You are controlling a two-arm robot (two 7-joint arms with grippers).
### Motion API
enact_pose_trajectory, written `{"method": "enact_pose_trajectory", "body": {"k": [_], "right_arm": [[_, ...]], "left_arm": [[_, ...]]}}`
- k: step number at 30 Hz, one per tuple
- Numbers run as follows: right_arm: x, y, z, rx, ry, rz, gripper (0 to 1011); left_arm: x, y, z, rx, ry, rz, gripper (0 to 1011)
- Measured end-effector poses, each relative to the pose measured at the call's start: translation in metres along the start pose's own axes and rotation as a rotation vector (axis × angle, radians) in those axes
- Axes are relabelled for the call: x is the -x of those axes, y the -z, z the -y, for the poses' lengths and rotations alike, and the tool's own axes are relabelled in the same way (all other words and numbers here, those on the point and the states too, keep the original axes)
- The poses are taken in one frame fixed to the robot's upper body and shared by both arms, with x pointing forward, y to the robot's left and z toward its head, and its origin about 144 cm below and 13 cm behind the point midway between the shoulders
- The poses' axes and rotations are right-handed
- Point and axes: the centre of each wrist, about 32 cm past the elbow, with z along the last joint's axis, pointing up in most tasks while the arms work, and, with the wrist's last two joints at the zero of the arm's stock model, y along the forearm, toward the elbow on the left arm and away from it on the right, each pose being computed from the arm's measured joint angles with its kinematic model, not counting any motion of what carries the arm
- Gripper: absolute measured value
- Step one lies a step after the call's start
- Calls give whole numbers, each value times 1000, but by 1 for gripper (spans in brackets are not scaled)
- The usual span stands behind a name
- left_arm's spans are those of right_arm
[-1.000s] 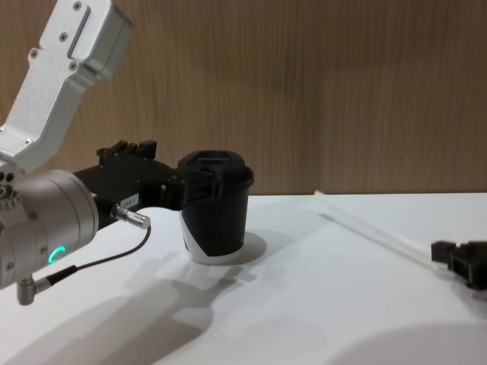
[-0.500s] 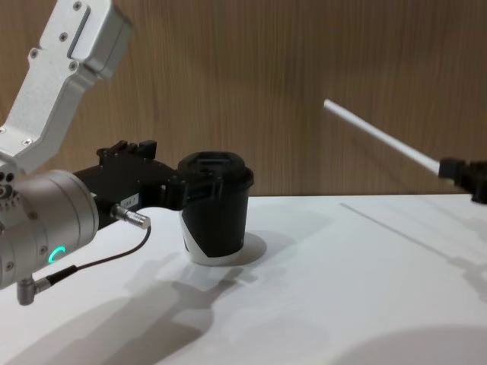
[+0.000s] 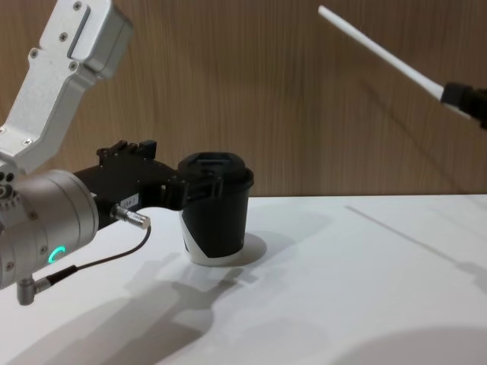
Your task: Pick up the straw with one hand, pass it to the other hand, and insert it into the cup.
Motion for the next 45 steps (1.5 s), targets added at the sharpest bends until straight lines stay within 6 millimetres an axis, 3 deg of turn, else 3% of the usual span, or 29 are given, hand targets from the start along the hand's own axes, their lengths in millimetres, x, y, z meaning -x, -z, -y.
{"method": "enact_pose_trajectory", "body": {"k": [7,26,45], "right_arm": [[5,-9,-4,-78,-89,-11,2],[26,-21,-36,-189,-280,0,2],[28,-12,-57,-168,-262,31,2]], "left_arm": [[0,0,0,0,0,0,1003],[0,-2,1,5,7,-6,1003],[-2,-36,13,81,133,-154,1003]]}}
